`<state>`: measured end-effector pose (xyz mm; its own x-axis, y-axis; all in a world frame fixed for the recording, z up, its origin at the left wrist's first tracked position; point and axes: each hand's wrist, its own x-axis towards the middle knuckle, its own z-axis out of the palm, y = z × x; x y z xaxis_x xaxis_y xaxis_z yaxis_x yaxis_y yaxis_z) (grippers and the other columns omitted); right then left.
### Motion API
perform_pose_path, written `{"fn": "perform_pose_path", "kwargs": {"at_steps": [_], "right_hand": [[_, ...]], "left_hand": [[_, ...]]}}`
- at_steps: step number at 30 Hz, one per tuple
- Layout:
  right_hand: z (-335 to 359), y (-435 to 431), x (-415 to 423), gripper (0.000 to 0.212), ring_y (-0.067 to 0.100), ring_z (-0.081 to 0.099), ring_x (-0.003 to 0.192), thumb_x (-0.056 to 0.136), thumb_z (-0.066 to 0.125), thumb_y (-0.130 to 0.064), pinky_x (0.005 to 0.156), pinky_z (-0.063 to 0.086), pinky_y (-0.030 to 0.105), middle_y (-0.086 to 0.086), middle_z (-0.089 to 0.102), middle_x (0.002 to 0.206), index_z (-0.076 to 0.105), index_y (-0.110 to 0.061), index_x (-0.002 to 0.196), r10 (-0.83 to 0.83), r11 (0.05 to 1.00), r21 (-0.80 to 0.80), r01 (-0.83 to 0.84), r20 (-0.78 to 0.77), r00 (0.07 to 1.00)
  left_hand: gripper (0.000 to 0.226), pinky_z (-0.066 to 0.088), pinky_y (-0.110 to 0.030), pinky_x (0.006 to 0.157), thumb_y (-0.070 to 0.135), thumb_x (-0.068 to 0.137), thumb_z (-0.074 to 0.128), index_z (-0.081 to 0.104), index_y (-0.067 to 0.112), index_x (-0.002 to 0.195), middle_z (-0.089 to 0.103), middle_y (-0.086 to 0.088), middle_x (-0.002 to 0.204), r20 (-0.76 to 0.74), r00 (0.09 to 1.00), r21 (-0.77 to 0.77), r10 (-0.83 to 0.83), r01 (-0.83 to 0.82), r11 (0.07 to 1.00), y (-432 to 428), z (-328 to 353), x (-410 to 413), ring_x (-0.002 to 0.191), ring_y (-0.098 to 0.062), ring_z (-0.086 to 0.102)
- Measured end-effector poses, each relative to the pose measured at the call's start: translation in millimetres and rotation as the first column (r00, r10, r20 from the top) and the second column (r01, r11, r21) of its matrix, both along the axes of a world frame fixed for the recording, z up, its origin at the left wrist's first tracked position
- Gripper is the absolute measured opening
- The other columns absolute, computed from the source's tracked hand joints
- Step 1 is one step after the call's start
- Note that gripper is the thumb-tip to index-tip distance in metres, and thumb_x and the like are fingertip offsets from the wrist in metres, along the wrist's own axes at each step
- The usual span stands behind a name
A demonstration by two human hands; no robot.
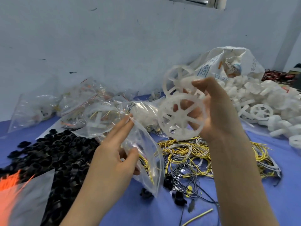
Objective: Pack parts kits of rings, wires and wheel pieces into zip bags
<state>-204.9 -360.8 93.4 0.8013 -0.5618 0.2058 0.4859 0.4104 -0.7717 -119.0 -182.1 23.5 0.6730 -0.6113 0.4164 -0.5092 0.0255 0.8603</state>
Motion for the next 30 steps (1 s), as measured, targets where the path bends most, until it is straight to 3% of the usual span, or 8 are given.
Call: {"fn": "perform_pose_path", "kwargs": {"at_steps": [3,5,9,11,14,19,25,30], "right_hand": [[11.0,29.1,-2.9,0.033,0.011,0.045,0.049,0.061,0.058,-0.018,0.053,0.042,0.023,0.001,0.049,0.065,0.055,-0.011,0.093,0.233,0.965,0.107,-0.241,0.086,0.969],[13.8,42.5,-1.7,0.020,0.011,0.046,0.048,0.056,0.062,-0.018,0.053,0.043,0.021,-0.002,0.051,0.055,0.056,-0.014,0.075,0.327,0.934,0.121,-0.337,0.097,0.940],[10.5,62.0,7.7,0.014,0.012,0.048,0.045,0.056,0.064,-0.017,0.051,0.042,0.020,-0.001,0.052,0.048,0.054,-0.012,0.064,0.466,0.863,0.200,-0.463,0.034,0.884],[5.8,66.6,14.7,0.018,0.014,0.047,0.050,0.060,0.064,-0.017,0.055,0.042,0.024,0.001,0.052,0.052,0.053,-0.010,0.072,0.481,0.860,0.218,-0.462,-0.042,0.876],[1.5,65.9,22.8,0.044,0.019,0.052,0.051,0.061,0.063,-0.017,0.056,0.046,0.029,0.005,0.056,0.056,0.057,-0.003,0.102,0.455,0.878,0.218,-0.427,-0.100,0.885],[-0.5,62.3,23.9,0.032,0.023,0.063,0.058,0.061,0.064,-0.018,0.059,0.056,0.027,0.015,0.063,0.074,0.058,-0.002,0.089,0.493,0.850,0.262,-0.457,-0.089,0.865],[-2.9,60.4,32.6,0.080,0.035,0.056,0.096,0.061,0.066,-0.011,0.068,0.056,0.041,0.032,0.046,0.134,0.042,0.002,0.136,0.333,0.907,0.286,-0.307,-0.043,0.942],[-1.6,60.3,28.0,0.056,0.038,0.057,0.102,0.065,0.064,-0.012,0.071,0.057,0.040,0.022,0.051,0.107,0.052,0.000,0.118,0.394,0.899,0.235,-0.370,-0.059,0.917]], "left_hand": [[0.065,0.058,-0.035,0.061,0.000,0.088,0.059,0.048,0.054,0.124,0.039,0.042,0.137,0.022,1.000,0.040,-0.007,0.006,0.999,-2.2,-3.3,-1.4,0.052,-0.022,0.062],[0.063,0.059,-0.039,0.064,0.000,0.088,0.058,0.051,0.043,0.133,0.049,0.017,0.141,0.023,1.000,0.054,-0.012,0.010,0.999,-3.3,-5.9,-0.7,0.056,-0.028,0.063],[0.032,0.051,-0.035,0.049,0.009,0.078,0.061,0.064,0.008,0.109,0.068,-0.018,0.095,-0.051,0.993,-0.025,-0.102,0.101,0.995,-4.3,-7.1,-2.8,0.059,-0.039,0.063],[0.052,0.047,-0.037,0.052,0.033,0.067,0.061,0.061,-0.007,0.101,0.066,-0.027,0.084,-0.130,0.983,-0.061,-0.132,0.125,0.990,-5.2,-4.2,-2.4,0.067,-0.046,0.062],[0.050,0.051,-0.045,0.050,0.034,0.068,0.061,0.066,0.000,0.104,0.069,-0.022,0.080,-0.194,0.966,-0.113,-0.169,0.149,0.982,-4.5,4.3,-4.0,0.068,-0.046,0.062],[0.055,0.055,-0.034,0.047,-0.015,0.075,0.060,0.072,0.032,0.102,0.070,0.004,0.073,-0.192,0.979,-0.115,-0.064,0.042,0.992,-2.2,5.9,-7.5,0.053,-0.023,0.059],[0.056,0.049,-0.017,0.044,-0.013,0.086,0.056,0.064,0.029,0.124,0.068,0.002,0.118,-0.197,0.980,-0.114,0.025,-0.049,0.992,11.6,21.4,-8.7,0.053,-0.016,0.067],[0.054,0.060,-0.031,0.061,-0.004,0.087,0.062,0.062,0.038,0.123,0.075,0.005,0.101,-0.227,0.973,-0.134,-0.027,-0.003,0.991,19.0,27.7,-8.7,0.067,-0.022,0.073]]}}
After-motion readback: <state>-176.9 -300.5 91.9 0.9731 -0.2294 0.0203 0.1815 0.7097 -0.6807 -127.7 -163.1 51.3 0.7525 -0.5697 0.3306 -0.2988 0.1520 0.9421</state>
